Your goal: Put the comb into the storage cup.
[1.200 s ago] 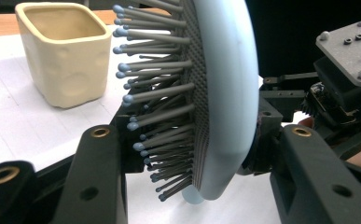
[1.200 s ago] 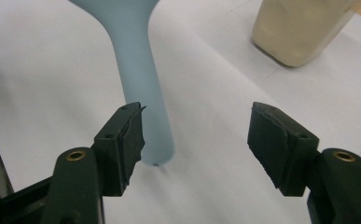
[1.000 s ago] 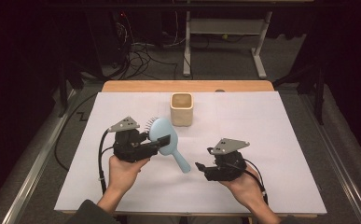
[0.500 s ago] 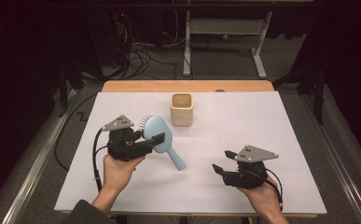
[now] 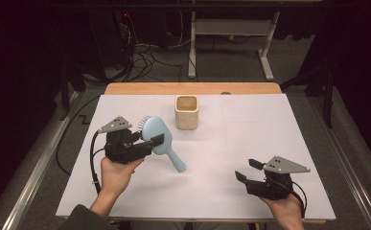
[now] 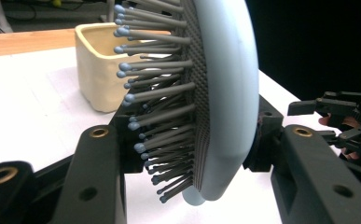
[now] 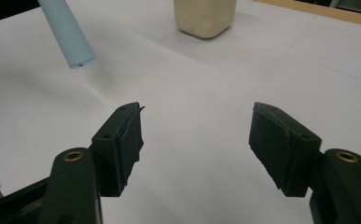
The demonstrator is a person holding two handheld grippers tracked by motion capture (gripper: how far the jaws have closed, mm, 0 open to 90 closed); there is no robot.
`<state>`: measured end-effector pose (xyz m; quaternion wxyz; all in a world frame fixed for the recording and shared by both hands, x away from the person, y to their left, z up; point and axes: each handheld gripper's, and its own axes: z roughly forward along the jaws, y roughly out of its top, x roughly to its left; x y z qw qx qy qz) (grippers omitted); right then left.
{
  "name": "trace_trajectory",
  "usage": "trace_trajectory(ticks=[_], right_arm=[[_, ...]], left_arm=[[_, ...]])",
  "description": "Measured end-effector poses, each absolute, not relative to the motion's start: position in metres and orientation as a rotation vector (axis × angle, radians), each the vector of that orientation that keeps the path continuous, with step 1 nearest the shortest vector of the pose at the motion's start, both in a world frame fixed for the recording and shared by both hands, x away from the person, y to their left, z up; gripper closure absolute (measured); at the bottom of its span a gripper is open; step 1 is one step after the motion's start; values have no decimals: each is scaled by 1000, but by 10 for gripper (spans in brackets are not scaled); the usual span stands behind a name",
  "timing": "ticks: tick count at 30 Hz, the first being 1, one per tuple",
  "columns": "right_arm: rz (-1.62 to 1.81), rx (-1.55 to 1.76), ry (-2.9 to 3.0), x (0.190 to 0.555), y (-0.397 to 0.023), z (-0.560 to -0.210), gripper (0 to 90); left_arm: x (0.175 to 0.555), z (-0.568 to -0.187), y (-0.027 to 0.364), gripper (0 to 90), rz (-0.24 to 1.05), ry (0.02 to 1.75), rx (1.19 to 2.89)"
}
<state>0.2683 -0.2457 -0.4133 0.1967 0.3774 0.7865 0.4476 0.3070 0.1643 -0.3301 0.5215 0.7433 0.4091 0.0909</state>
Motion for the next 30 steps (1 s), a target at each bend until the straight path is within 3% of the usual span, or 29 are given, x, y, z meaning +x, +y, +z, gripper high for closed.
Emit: trace_trajectory(ticks=[30], right_arm=[[1333, 1174, 2055, 259, -293, -454, 315]], left_arm=[[317, -305, 179, 523, 299, 1013, 1784]])
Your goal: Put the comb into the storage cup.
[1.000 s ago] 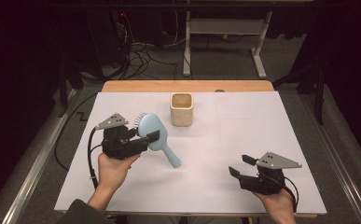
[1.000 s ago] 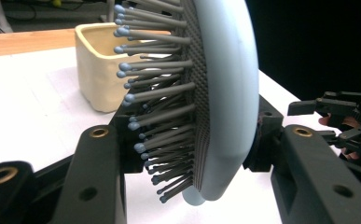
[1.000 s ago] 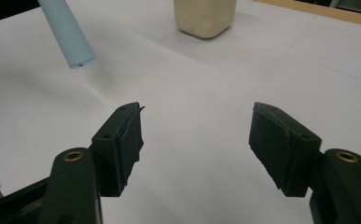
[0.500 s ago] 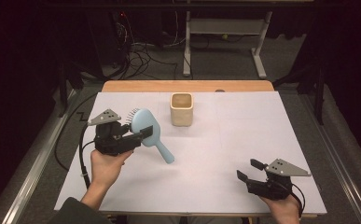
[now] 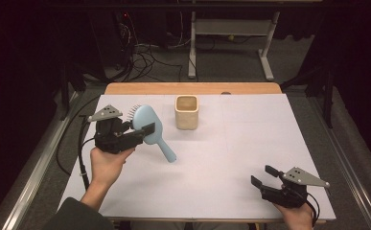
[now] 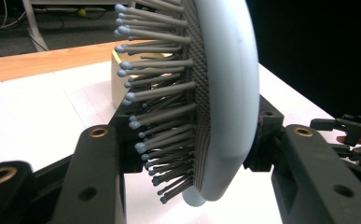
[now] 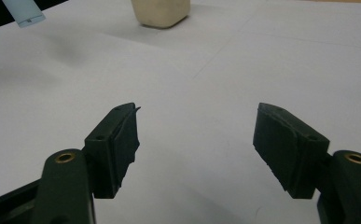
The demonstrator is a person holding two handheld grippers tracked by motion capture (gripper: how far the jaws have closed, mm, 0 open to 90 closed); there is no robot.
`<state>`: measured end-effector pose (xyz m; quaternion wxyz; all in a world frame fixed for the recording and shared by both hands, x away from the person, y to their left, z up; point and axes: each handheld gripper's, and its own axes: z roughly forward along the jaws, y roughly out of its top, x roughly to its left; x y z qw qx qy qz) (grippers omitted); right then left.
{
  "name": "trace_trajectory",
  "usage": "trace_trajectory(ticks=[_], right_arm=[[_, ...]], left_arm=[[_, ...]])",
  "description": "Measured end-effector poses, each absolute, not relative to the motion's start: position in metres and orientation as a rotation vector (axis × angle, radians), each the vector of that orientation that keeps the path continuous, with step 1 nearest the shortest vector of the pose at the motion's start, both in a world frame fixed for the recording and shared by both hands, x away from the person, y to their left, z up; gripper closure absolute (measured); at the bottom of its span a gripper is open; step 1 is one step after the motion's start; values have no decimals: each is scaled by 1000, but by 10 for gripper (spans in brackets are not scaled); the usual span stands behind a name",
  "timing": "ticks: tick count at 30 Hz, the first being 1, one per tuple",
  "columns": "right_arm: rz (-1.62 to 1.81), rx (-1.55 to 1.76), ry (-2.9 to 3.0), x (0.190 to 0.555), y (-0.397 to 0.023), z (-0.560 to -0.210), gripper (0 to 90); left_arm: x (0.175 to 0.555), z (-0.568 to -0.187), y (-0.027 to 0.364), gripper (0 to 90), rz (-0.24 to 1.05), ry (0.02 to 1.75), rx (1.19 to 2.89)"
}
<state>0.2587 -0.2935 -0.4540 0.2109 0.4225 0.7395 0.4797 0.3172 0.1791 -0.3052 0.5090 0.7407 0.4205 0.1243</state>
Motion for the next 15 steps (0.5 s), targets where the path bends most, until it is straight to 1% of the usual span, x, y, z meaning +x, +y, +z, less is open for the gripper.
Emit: trace_trajectory(ticks=[15], right_arm=[[1358, 1166, 2010, 250, -304, -464, 321]], left_arm=[[330, -285, 180, 522, 350, 1008, 1787]])
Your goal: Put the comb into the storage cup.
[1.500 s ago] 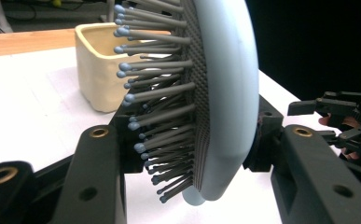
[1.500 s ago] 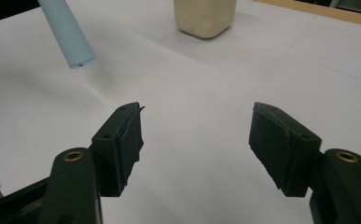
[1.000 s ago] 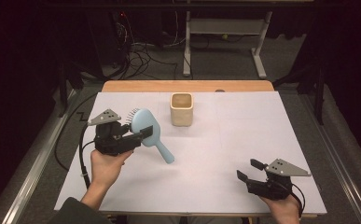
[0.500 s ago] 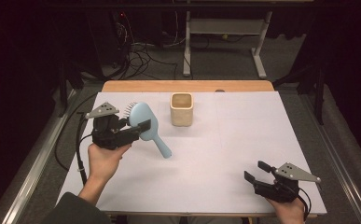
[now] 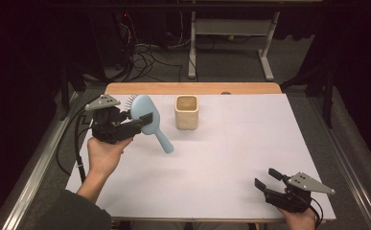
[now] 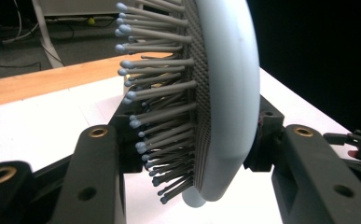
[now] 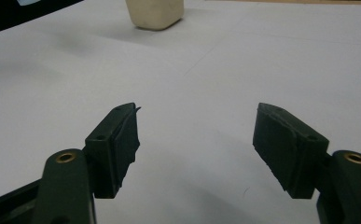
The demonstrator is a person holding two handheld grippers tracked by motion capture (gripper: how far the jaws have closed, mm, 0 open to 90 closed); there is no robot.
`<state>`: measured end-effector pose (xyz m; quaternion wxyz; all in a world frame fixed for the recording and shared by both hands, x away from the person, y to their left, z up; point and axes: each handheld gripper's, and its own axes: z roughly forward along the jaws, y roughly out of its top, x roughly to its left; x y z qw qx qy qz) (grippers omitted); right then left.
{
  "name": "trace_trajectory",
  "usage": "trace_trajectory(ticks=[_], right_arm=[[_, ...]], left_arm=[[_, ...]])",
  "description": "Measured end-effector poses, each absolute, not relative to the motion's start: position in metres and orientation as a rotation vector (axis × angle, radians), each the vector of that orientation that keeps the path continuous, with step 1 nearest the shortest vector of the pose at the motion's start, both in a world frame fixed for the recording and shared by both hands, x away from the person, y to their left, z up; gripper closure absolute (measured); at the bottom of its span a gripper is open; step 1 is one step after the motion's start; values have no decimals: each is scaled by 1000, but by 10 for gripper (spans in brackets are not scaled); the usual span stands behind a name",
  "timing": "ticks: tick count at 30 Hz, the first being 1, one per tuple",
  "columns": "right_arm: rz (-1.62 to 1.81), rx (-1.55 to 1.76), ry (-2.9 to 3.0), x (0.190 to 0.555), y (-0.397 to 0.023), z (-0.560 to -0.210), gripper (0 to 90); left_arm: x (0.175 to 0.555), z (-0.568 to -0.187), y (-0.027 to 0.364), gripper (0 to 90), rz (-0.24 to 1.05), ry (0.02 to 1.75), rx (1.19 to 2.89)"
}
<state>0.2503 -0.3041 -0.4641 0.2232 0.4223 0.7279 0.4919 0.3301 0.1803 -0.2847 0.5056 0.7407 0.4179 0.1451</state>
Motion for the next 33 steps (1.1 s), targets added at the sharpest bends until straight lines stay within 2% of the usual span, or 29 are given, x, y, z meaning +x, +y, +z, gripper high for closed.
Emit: trace_trajectory(ticks=[33], right_arm=[[1341, 1157, 2020, 252, -300, -466, 343]], left_arm=[[382, -266, 159, 523, 365, 1028, 1799]])
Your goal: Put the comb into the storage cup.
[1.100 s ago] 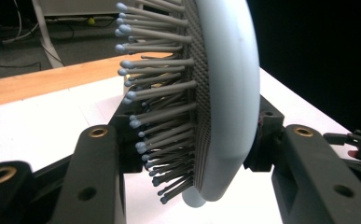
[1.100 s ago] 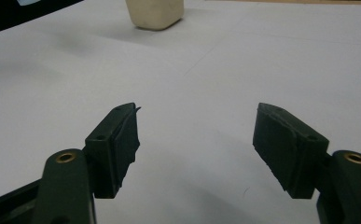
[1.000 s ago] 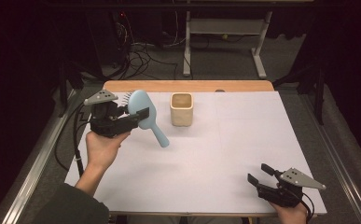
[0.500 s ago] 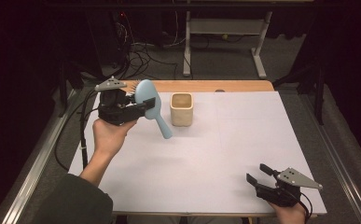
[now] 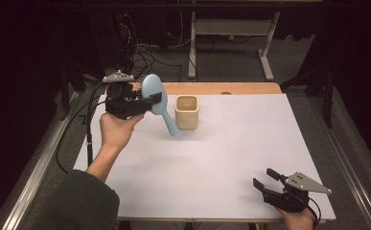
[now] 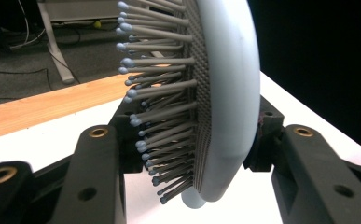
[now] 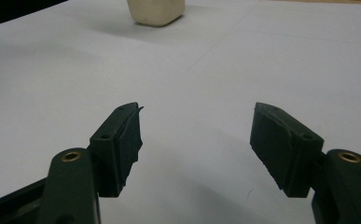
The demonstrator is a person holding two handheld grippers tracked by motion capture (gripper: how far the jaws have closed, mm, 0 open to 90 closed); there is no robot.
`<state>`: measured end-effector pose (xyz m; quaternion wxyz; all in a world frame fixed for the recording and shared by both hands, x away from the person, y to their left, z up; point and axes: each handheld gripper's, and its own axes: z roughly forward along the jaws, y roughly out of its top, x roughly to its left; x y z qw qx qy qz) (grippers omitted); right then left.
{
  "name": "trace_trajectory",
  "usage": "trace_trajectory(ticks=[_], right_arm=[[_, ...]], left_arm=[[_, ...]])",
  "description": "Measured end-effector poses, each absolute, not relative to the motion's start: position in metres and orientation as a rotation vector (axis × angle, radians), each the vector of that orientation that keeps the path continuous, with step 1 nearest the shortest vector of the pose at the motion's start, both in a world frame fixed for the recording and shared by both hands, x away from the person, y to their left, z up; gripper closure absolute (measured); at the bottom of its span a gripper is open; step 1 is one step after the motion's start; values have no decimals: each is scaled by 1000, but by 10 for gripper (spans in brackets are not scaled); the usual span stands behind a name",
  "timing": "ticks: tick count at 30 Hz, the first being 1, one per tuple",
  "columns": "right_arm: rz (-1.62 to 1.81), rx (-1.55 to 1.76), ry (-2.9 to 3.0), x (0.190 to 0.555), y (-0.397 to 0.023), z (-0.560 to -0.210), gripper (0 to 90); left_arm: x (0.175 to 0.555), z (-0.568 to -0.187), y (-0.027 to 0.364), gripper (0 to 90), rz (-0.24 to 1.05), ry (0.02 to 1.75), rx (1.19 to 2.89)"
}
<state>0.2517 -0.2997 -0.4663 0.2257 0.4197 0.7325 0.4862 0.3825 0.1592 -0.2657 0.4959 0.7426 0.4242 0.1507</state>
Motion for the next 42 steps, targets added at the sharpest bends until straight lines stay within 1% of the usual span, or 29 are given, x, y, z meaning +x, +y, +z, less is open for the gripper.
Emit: trace_trajectory(ticks=[20, 29, 42], right_arm=[[1344, 1149, 2011, 250, -299, -466, 344], [1344, 1148, 2006, 250, -299, -466, 344], [1348, 1153, 2002, 250, -300, -466, 344]], left_arm=[[412, -243, 132, 522, 402, 998, 1806], [428, -245, 121, 523, 407, 1006, 1797], [448, -246, 118, 523, 431, 1044, 1770]])
